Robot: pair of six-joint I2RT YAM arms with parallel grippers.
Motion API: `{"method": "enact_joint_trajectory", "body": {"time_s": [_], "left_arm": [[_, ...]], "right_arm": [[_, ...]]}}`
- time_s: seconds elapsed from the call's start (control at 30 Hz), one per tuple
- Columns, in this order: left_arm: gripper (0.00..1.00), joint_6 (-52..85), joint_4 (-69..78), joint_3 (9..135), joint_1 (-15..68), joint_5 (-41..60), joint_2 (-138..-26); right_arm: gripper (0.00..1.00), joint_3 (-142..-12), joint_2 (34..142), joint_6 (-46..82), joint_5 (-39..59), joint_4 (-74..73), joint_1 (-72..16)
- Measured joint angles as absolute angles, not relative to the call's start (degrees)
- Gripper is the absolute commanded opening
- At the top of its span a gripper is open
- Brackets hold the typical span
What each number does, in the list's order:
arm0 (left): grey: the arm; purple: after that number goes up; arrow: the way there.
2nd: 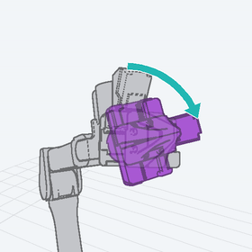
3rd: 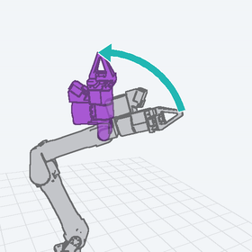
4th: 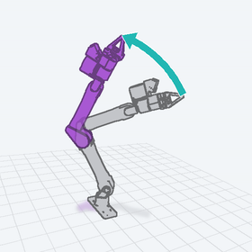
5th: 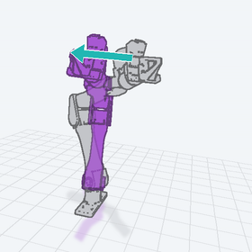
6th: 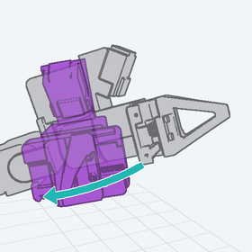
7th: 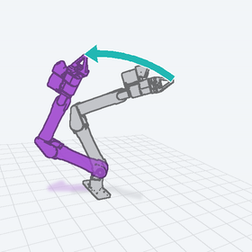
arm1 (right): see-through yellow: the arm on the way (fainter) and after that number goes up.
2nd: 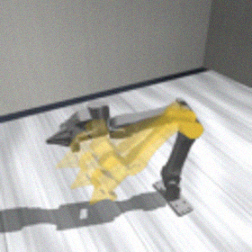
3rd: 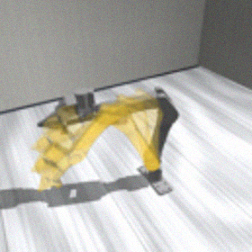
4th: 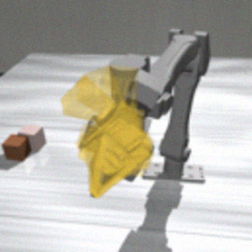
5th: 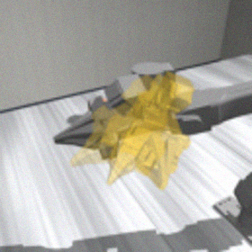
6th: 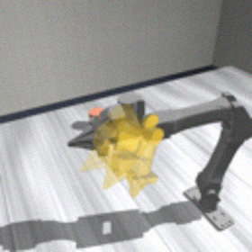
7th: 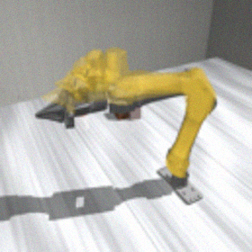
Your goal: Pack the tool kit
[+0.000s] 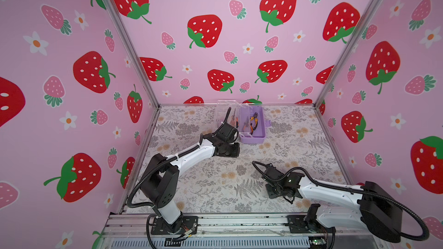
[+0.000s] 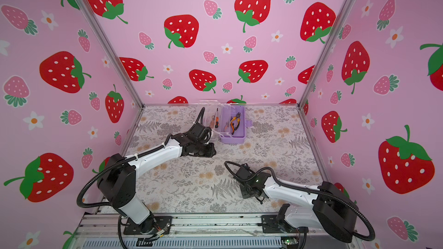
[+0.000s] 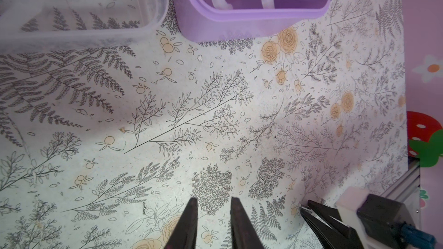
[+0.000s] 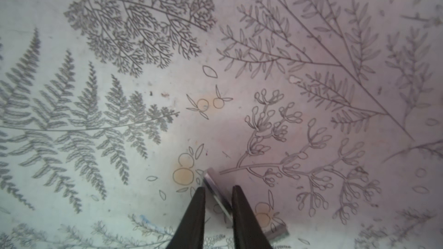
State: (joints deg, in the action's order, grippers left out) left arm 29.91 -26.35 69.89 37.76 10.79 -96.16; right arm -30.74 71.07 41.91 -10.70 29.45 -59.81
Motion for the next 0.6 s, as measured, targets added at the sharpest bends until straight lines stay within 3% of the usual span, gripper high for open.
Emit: {"method": "enact_joint_trajectory", "body": {"time_s": [0.43,0.5,0.6], "left_arm": [[0.27,30.3,-25.5,69.0,37.8,11.1,-96.2],[0.27,30.3,-25.5,69.0,37.8,11.1,-96.2],[0.27,30.3,-25.5,69.0,37.8,11.2,-96.2]], "right_arm": [[0.04,-34.9,79.8,33.8,-4.3,16.9,-52.0],[0.08,-35.3,80.3,33.0,-3.2,16.1,-51.3],[0.23,-35.7,80.2,31.7,-2.3,16.8,-50.7]]}}
